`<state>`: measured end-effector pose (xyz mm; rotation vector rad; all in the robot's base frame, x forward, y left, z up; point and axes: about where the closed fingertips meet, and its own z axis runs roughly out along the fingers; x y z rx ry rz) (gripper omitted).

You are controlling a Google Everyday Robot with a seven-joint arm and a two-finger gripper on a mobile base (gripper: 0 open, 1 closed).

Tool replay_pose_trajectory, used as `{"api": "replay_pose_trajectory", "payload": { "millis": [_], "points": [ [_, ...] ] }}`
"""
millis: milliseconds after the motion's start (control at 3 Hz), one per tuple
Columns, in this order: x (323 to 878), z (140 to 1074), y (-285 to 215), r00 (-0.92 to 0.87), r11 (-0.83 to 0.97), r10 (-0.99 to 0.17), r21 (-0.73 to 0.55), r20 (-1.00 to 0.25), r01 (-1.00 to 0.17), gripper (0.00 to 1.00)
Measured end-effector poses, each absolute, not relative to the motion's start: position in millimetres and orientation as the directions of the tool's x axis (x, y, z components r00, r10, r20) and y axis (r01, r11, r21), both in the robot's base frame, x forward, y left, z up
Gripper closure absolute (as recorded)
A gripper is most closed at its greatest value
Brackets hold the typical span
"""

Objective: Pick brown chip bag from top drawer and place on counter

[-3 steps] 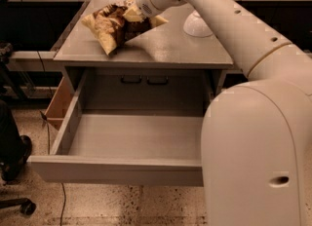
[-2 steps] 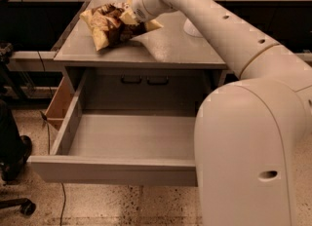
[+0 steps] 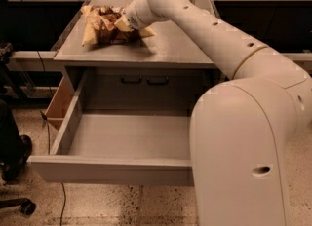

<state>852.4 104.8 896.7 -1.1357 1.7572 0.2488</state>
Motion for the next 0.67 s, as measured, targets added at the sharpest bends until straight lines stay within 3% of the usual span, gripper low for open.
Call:
{"api": "replay_pose_trajectory", "payload": {
  "millis": [333,667],
  "points": [
    [847.1,898.7,109.7,-0.066,0.530,-0.569,-0.304,-0.820,-0.792,0.07],
    [828.8,916.5,105.5,-0.021,0.497,-0.546,-0.303,-0.837,-0.813,0.00]
  ]
}}
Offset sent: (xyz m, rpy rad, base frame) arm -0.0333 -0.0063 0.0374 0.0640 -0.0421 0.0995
